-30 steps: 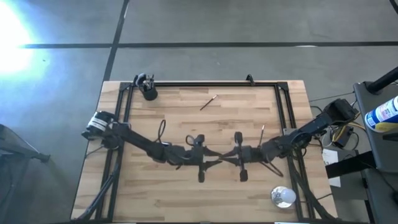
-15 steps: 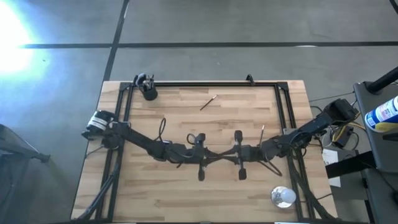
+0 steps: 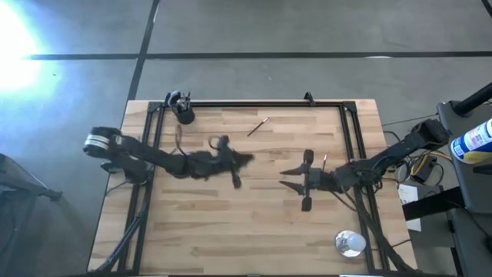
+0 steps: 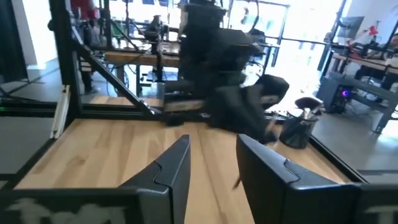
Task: Put items in baskets/containers
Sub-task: Put the liner brush into the holder
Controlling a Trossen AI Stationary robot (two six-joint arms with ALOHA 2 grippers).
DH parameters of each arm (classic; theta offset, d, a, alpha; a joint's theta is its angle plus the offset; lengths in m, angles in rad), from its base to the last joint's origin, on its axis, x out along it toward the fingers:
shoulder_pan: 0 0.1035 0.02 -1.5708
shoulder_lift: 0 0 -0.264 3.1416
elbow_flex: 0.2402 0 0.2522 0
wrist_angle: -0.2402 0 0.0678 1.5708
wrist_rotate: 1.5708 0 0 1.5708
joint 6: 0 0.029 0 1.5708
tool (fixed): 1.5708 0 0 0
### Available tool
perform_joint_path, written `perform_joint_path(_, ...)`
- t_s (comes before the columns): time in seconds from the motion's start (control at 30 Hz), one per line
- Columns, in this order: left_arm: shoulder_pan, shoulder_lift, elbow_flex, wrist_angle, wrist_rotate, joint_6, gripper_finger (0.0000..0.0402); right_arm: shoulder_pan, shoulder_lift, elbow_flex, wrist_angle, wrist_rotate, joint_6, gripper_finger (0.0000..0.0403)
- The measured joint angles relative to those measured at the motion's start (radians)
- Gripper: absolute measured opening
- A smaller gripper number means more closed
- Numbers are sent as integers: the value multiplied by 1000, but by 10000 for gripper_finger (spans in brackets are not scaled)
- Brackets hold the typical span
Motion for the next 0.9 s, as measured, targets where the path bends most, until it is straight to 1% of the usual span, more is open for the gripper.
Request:
perform_joint_path(0.1, 87, -102, -88, 12, -36, 2, 9, 0, -40, -31, -18, 13, 0, 94)
perform_joint_path(0.27, 267, -302, -236, 9, -82, 10, 9, -20, -65, -92, -19, 23, -1, 23)
perform_joint_path(0.37, 398, -411, -312, 9, -87, 20, 9, -40, -62, -118, -14, 22, 1, 12)
perform_joint_path(0.5, 595, -512, -379, 4, -81, 25, 9, -74, -46, -131, -7, 23, 4, 9)
perform_joint_path(0.6, 762, -542, -392, -16, -23, 27, 9, -99, -37, -134, -3, 19, 3, 8)
perform_joint_path(0.73, 955, -528, -393, -52, 97, 0, 9, -135, -34, -136, -1, 20, -9, 8)
perform_joint_path(0.8, 1021, -511, -394, -52, 117, 4, 9, -150, -34, -136, -1, 19, -19, 8)
perform_joint_path(0.9, 1082, -481, -396, -51, 149, 9, 9, -179, -34, -136, 5, 19, -36, 8)
